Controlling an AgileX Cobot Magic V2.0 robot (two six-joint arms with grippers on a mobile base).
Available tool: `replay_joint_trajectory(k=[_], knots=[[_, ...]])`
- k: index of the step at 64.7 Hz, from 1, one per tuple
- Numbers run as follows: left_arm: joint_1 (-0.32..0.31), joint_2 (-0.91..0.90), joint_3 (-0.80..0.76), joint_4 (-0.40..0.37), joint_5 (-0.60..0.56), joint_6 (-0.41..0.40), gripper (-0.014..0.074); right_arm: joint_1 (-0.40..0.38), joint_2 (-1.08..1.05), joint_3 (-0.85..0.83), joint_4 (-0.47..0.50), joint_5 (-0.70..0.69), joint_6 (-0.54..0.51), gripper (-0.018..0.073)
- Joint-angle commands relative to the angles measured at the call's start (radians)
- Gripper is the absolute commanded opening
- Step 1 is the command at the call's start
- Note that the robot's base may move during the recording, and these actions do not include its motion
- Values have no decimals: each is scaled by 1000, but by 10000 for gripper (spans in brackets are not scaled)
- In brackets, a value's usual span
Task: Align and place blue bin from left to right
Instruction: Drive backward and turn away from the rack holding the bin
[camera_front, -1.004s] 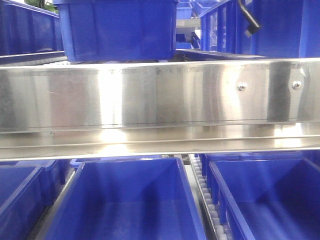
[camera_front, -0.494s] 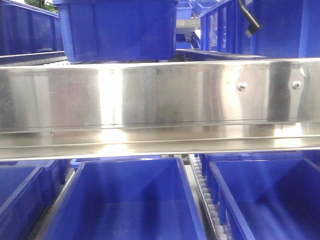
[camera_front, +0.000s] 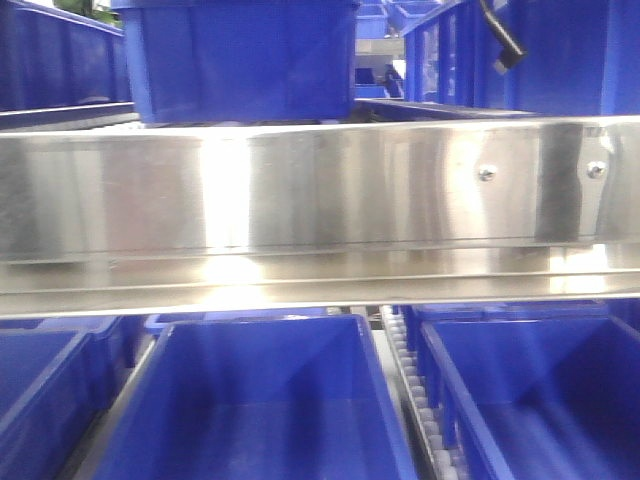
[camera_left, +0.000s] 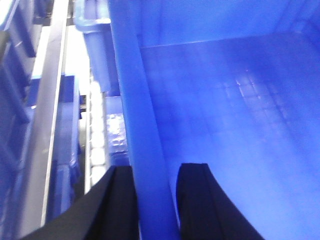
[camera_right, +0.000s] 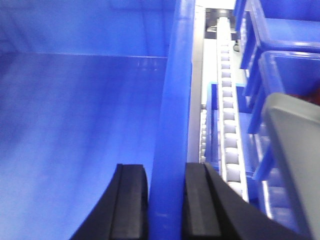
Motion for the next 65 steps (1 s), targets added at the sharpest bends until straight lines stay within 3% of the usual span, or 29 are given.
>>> replay_joint_trajectory(k=[1, 65], knots=[[-10, -28, -18, -25, -89, 18, -17, 1, -21, -22, -14, -138, -43, -70], [-10, -28, -18, -21, -113, 18, -17, 1, -21, -22, -14, -138, -43, -70]])
